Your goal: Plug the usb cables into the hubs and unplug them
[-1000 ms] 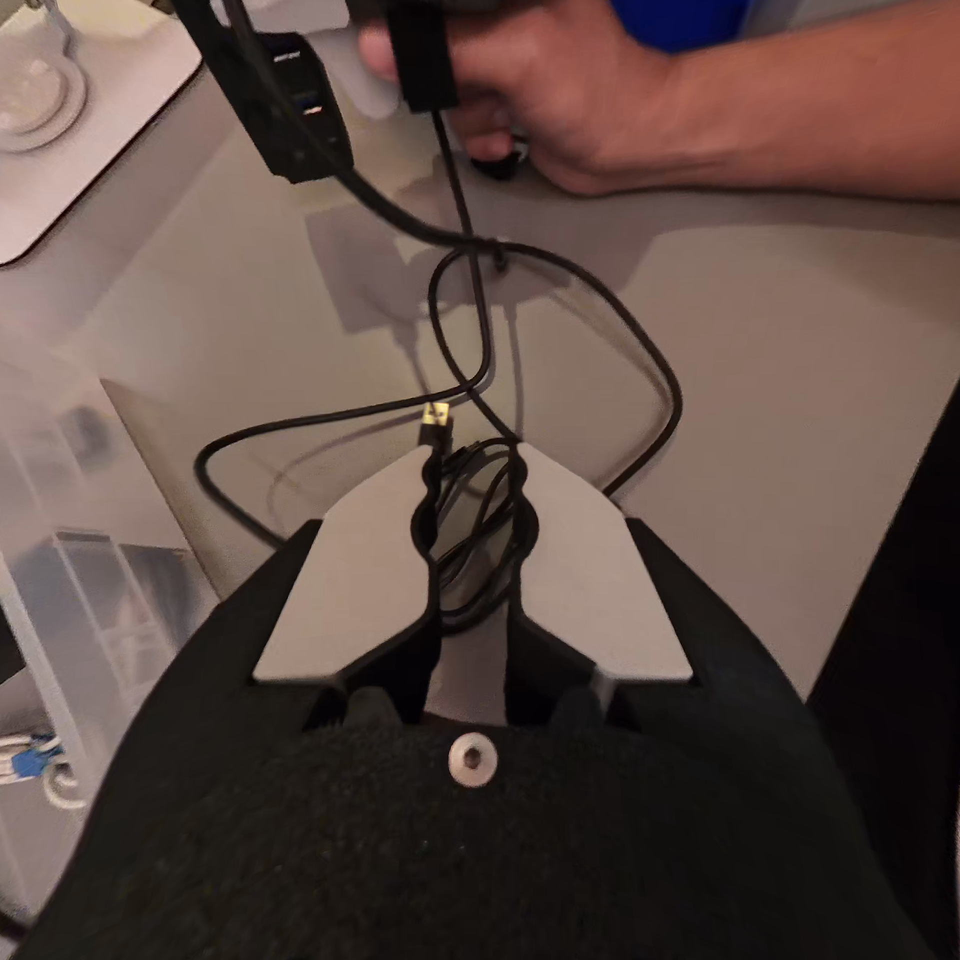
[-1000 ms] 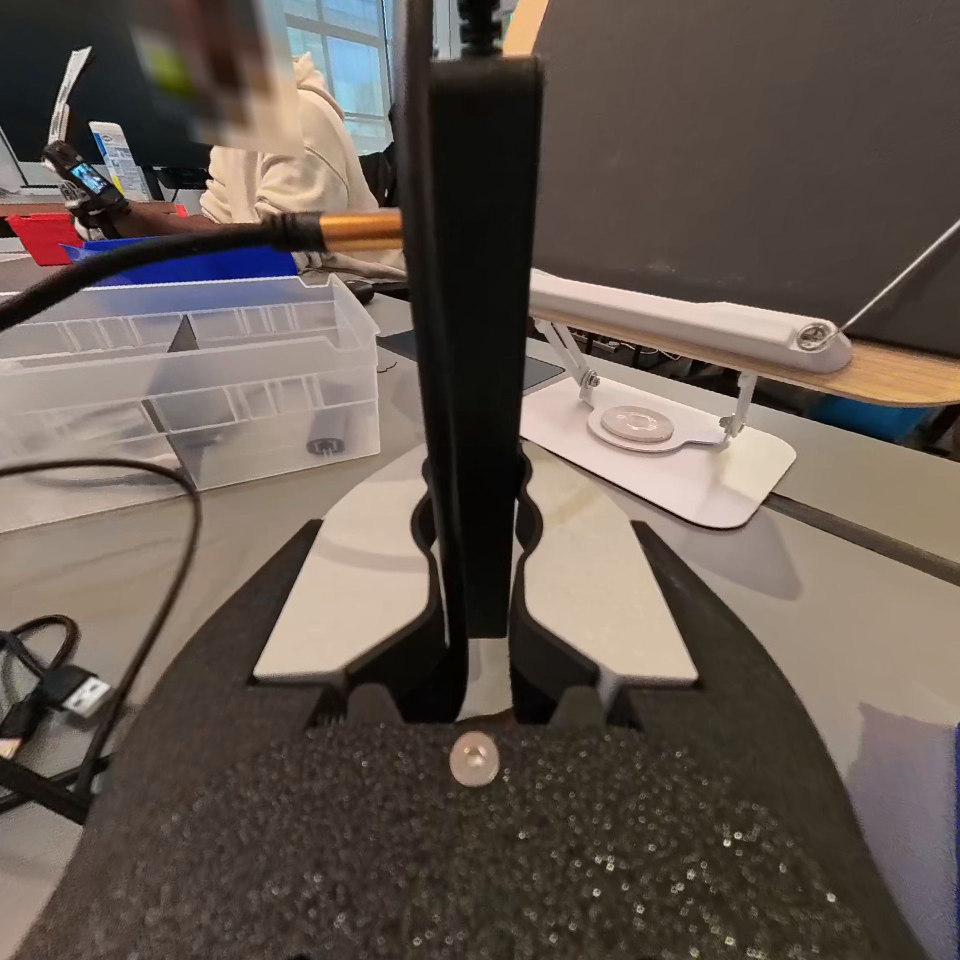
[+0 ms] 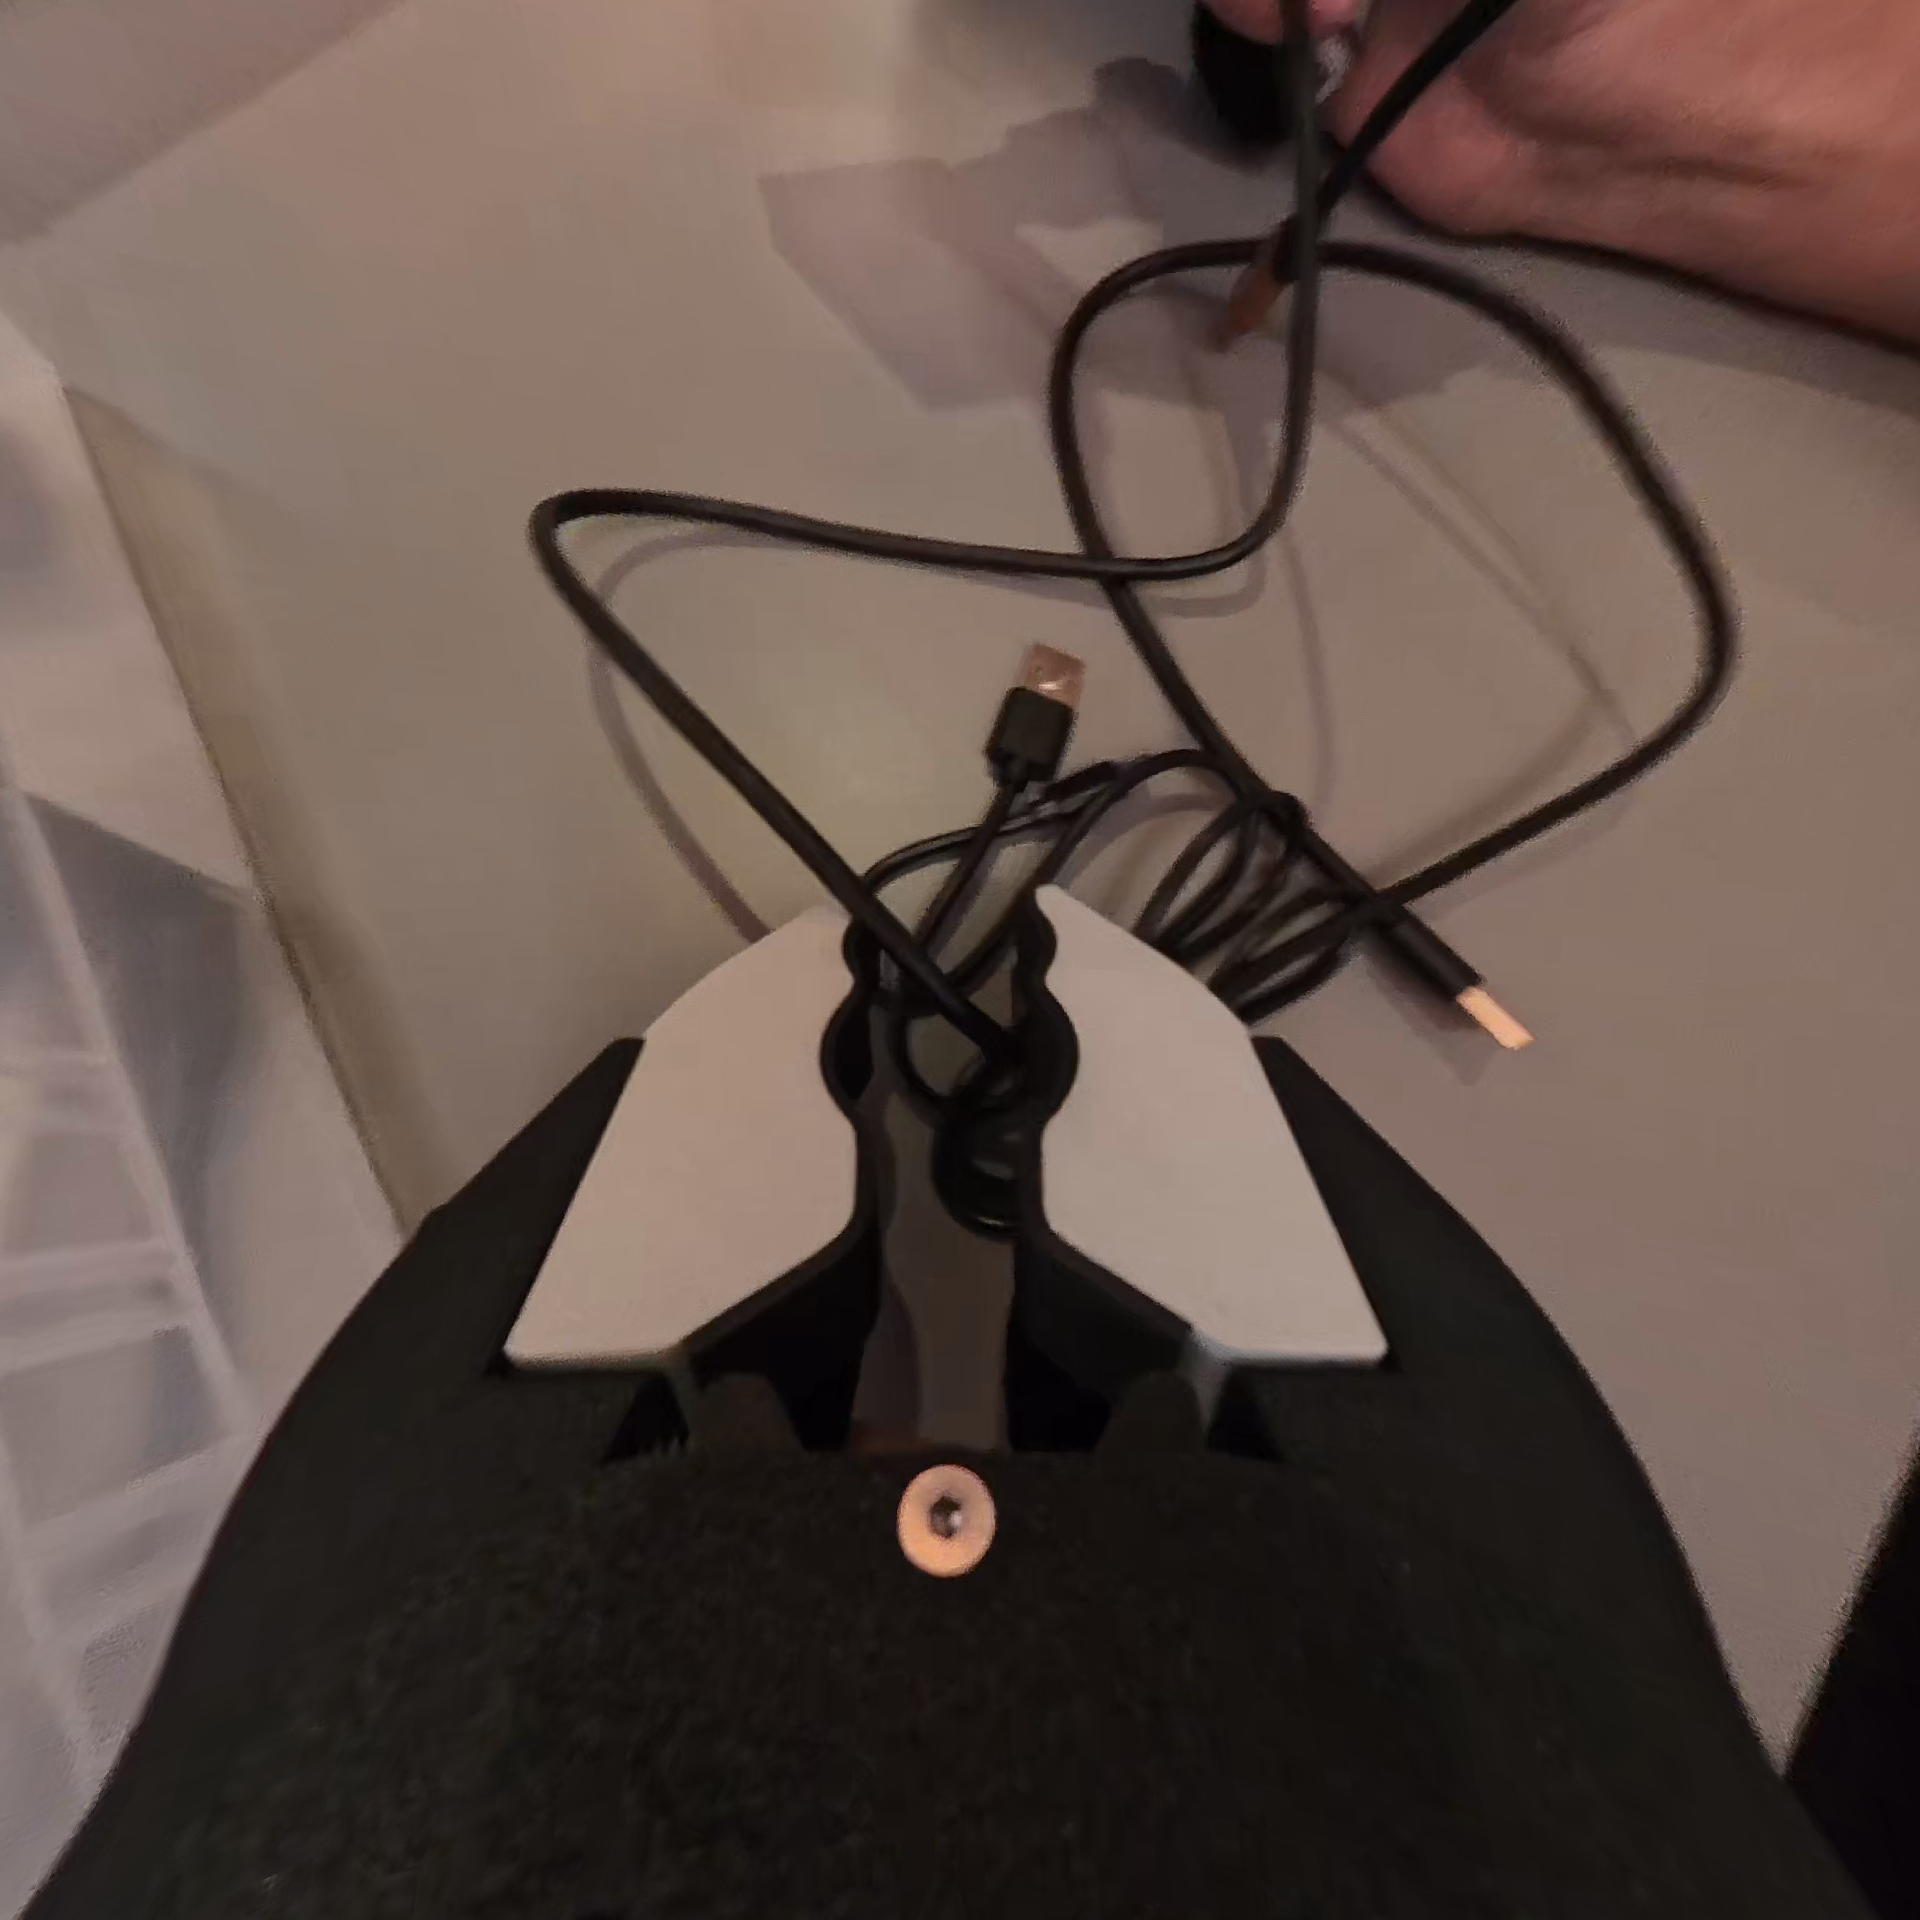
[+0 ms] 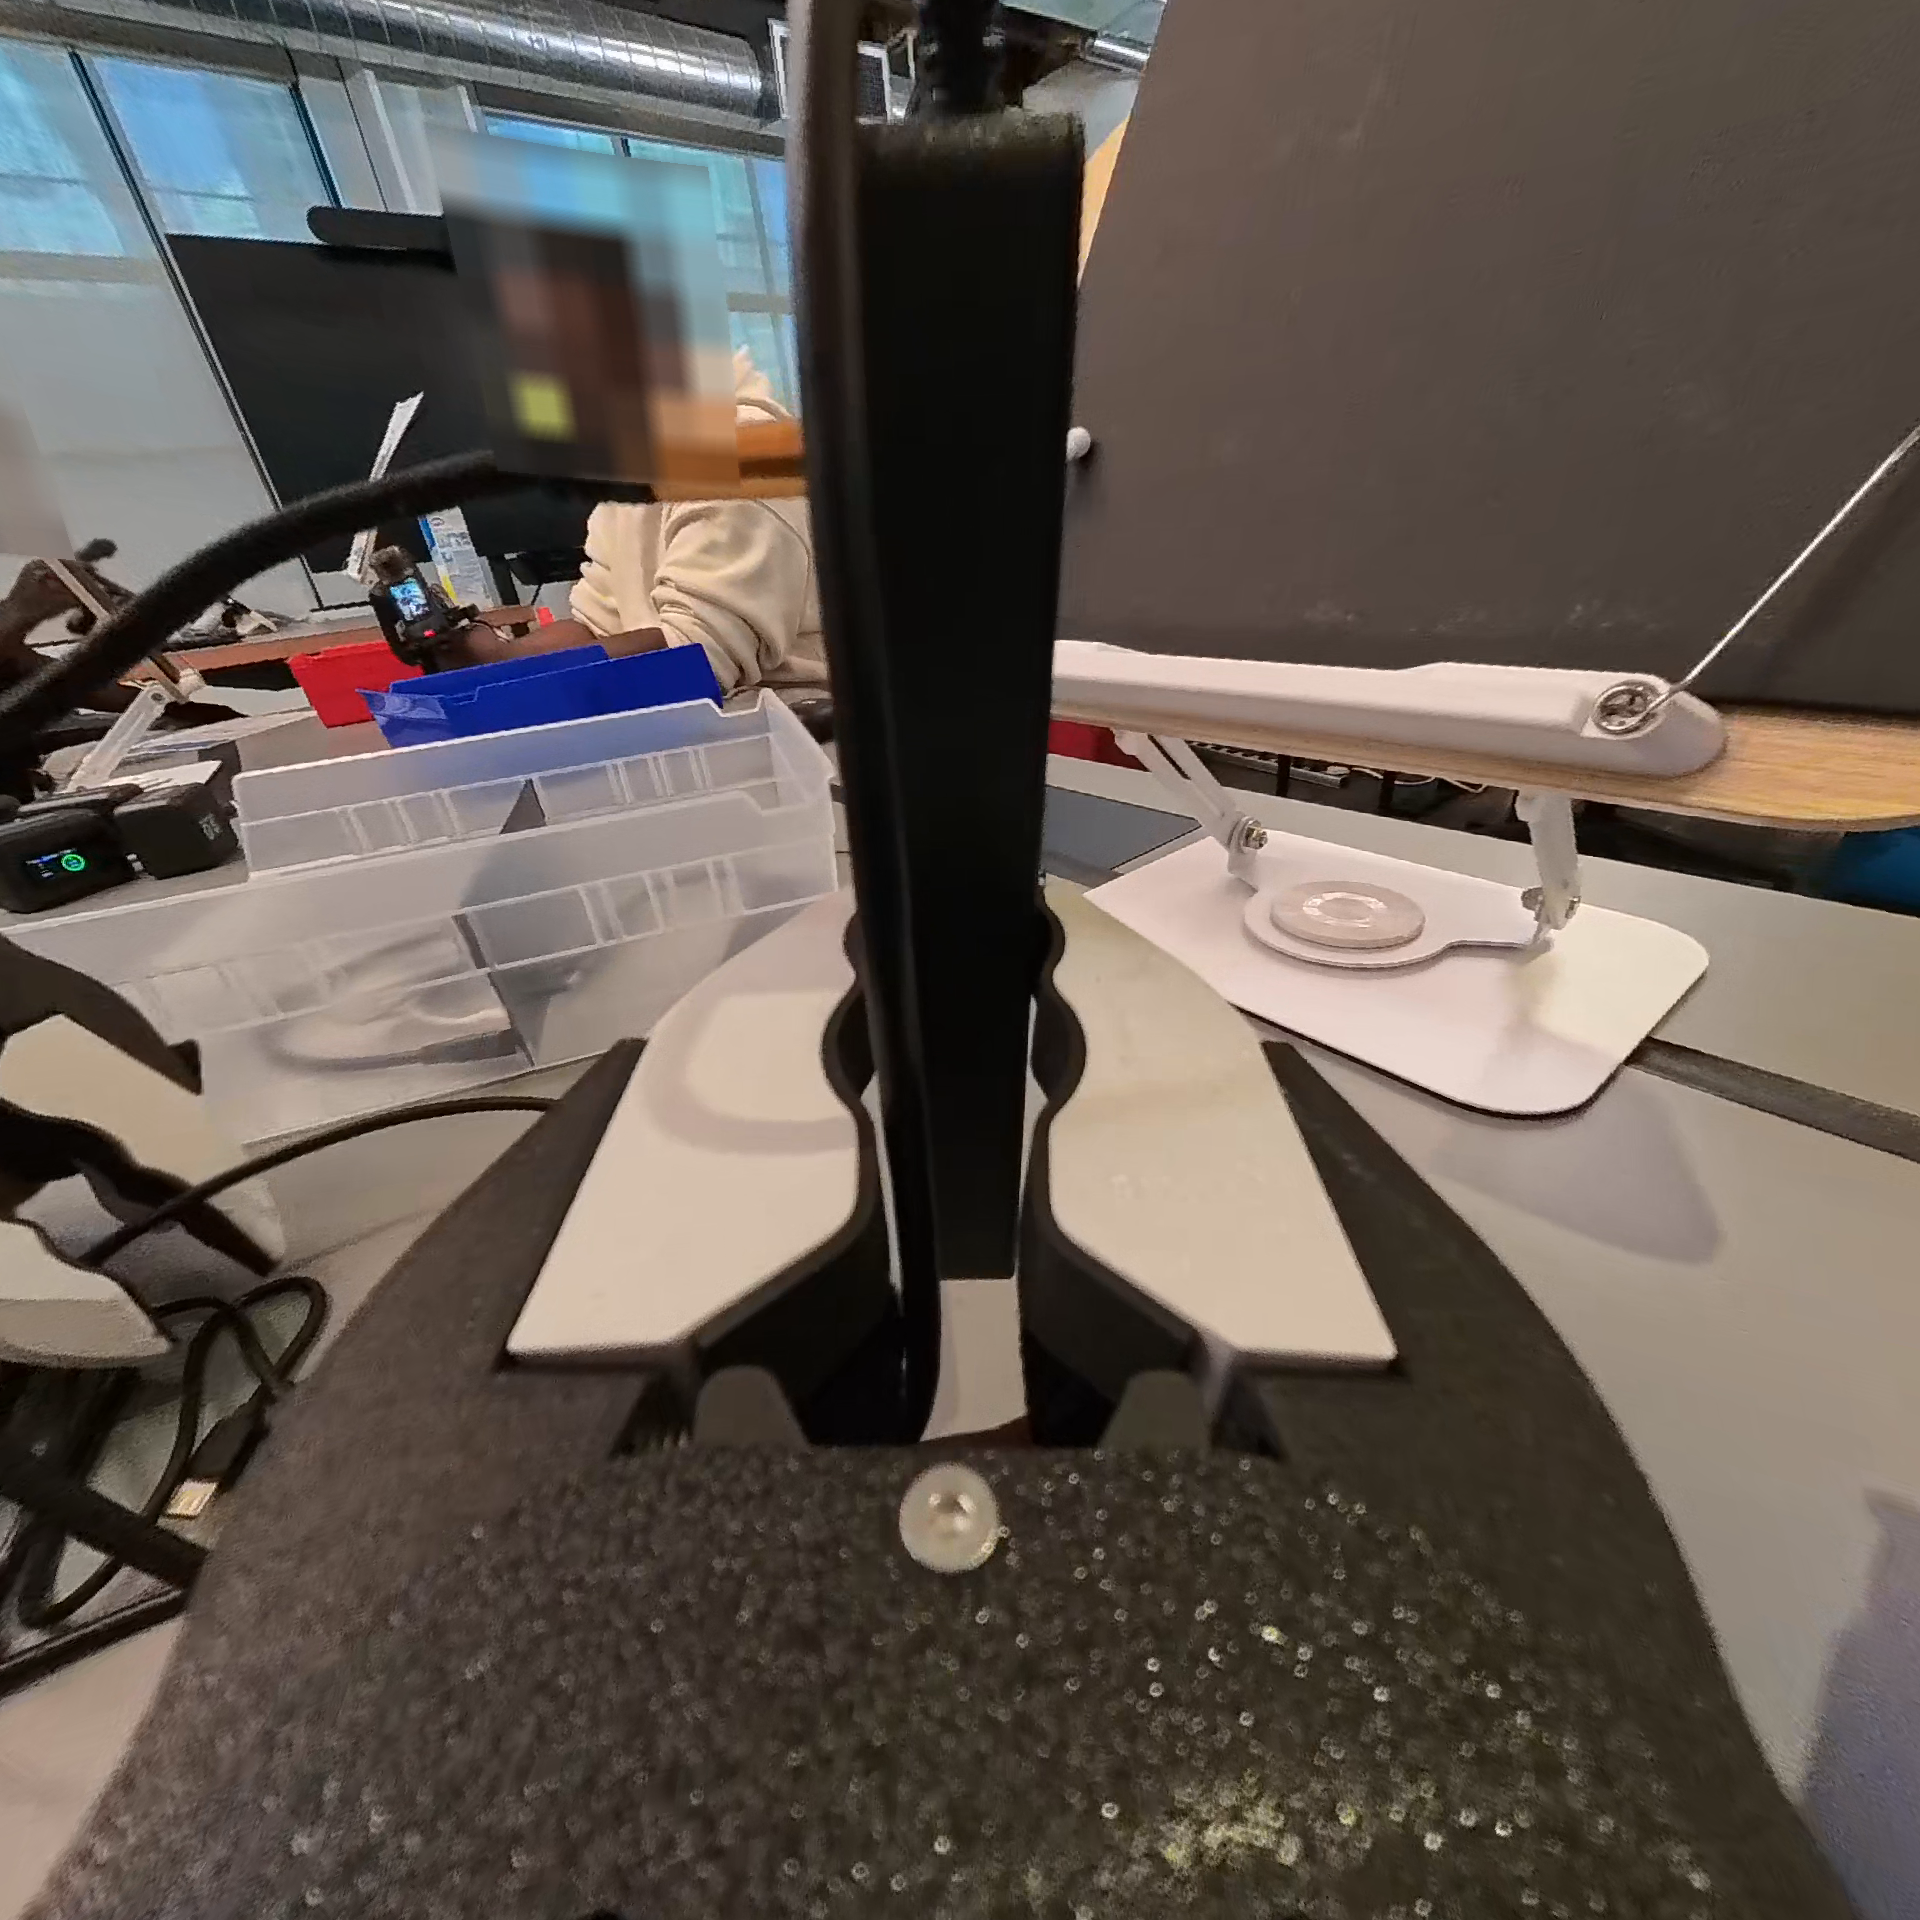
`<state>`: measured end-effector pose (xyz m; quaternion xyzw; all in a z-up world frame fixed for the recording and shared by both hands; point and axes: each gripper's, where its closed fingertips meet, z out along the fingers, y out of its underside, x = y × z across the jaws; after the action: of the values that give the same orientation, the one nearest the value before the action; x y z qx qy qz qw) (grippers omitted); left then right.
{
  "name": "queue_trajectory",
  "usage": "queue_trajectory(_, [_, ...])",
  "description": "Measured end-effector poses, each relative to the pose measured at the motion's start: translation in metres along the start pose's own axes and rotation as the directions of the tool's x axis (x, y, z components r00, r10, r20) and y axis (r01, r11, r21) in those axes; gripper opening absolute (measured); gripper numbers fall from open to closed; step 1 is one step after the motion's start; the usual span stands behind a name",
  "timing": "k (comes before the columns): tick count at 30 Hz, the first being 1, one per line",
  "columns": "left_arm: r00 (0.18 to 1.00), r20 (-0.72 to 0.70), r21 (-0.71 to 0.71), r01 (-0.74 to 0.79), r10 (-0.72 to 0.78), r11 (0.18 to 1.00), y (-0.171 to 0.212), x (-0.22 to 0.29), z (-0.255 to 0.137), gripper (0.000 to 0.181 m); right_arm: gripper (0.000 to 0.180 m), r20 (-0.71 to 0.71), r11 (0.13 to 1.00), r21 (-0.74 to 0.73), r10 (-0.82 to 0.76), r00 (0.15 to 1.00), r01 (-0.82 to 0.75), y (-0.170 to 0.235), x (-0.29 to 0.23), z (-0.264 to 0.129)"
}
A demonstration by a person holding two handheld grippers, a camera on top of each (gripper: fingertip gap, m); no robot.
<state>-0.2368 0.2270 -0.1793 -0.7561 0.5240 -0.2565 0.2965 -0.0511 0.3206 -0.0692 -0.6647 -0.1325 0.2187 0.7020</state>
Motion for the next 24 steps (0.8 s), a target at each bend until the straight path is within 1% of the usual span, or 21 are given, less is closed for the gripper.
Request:
queue_trajectory(1, [0.997,-0.076,0.014,0.011,-0.010,1.000,-0.001,0.010,-0.002,0.024,0.026,0.003,1.000,0.000,0.002,1.000,-0.002,0.000,0.000,0.000])
queue_trajectory(3, [0.948,-0.313,0.073,0.089,-0.062,0.993,-0.014,0.047,-0.016,0.023,0.026,0.005,1.000,-0.002,0.007,1.000,-0.007,0.001,0.000,0.001])
queue_trajectory(4, [0.915,-0.398,0.109,0.111,-0.059,0.988,-0.022,0.063,-0.027,0.023,0.026,0.007,1.000,-0.003,0.009,1.000,-0.009,0.001,0.000,0.001])
queue_trajectory(5, [0.898,-0.439,0.141,0.106,-0.034,0.984,-0.029,0.076,-0.036,0.023,0.026,0.010,1.000,-0.005,0.009,1.000,-0.009,0.001,0.000,0.002])
queue_trajectory(7, [0.879,-0.474,0.174,0.036,0.051,0.984,-0.033,0.099,-0.050,0.026,0.026,0.013,1.000,-0.010,0.008,1.000,-0.008,0.002,0.000,0.004])
queue_trajectory(9, [0.850,-0.513,0.150,-0.050,0.121,0.987,-0.026,0.120,-0.063,0.032,0.026,0.015,1.000,-0.013,0.005,1.000,-0.005,0.003,-0.001,0.005])
queue_trajectory(10, [0.849,-0.510,0.125,-0.081,0.134,0.989,-0.020,0.122,-0.067,0.033,0.026,0.015,1.000,-0.013,0.003,1.000,-0.003,0.003,-0.001,0.005])
queue_trajectory(11, [0.870,-0.472,0.091,-0.109,0.140,0.990,-0.013,0.118,-0.069,0.033,0.026,0.014,1.000,-0.013,0.003,1.000,-0.003,0.003,-0.001,0.004])
queue_trajectory(13, [0.938,-0.318,0.015,-0.142,0.139,0.990,0.006,0.089,-0.070,0.034,0.026,0.000,1.000,-0.004,-0.004,1.000,0.004,0.000,0.001,0.002])
queue_trajectory(15, [0.982,-0.154,-0.051,-0.122,0.113,0.991,0.026,0.053,-0.070,0.034,0.025,-0.042,0.999,0.031,-0.029,0.999,0.030,-0.010,0.009,-0.005])
queue_trajectory(16, [0.992,-0.098,-0.048,-0.084,0.079,0.995,0.028,0.040,-0.068,0.034,0.025,-0.057,0.998,0.051,-0.024,0.998,0.027,-0.017,0.012,-0.010])
queue_trajectory(17, [0.998,-0.054,-0.028,-0.037,0.036,0.999,0.026,0.030,-0.065,0.034,0.025,-0.062,0.998,0.060,-0.023,0.998,0.027,-0.022,0.013,-0.014])
queue_trajectory(18, [1.000,-0.013,-0.015,-0.006,0.006,1.000,0.023,0.022,-0.060,0.030,0.025,-0.066,0.997,0.061,-0.036,0.997,0.040,-0.026,0.013,-0.017])
queue_trajectory(21, [0.992,0.129,0.001,-0.013,0.013,1.000,0.012,-0.001,-0.041,0.026,0.025,-0.065,0.993,0.078,-0.078,0.995,0.083,-0.042,0.006,-0.024])
queue_trajectory(24, [0.989,0.150,0.002,-0.021,0.020,1.000,0.002,-0.008,-0.023,0.025,0.025,-0.015,0.991,0.102,-0.081,0.997,0.082,-0.053,-0.006,-0.022])
